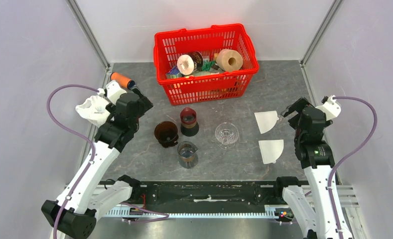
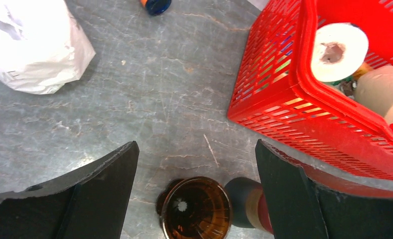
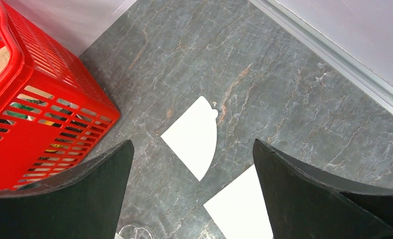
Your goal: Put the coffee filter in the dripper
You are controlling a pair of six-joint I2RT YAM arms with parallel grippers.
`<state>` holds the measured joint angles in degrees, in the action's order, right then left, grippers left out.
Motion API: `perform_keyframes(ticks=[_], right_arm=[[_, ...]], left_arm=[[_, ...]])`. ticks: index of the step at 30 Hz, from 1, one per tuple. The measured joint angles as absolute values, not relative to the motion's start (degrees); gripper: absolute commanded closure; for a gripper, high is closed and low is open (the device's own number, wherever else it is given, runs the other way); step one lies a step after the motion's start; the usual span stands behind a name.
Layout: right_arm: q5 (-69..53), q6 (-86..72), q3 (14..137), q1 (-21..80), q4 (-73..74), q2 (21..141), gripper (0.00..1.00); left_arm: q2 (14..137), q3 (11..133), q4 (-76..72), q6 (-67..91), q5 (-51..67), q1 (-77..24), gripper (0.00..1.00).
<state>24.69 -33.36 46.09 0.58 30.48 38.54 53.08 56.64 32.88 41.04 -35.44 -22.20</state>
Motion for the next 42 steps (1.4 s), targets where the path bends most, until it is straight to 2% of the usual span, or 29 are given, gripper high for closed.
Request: perform_keyframes(ticks=[21, 42], right_arm=[[11.4, -31.2, 45.9, 0.6, 29.0, 42.8, 0.03], [-5.9, -29.5, 49.7, 0.6, 38.7, 54.0, 0.03]], left_arm=[[48.2, 47.9, 19.3, 36.6, -26.6, -22.2, 0.06], [51.0, 46.1, 16.1, 34.8, -21.9, -22.2, 0.05]])
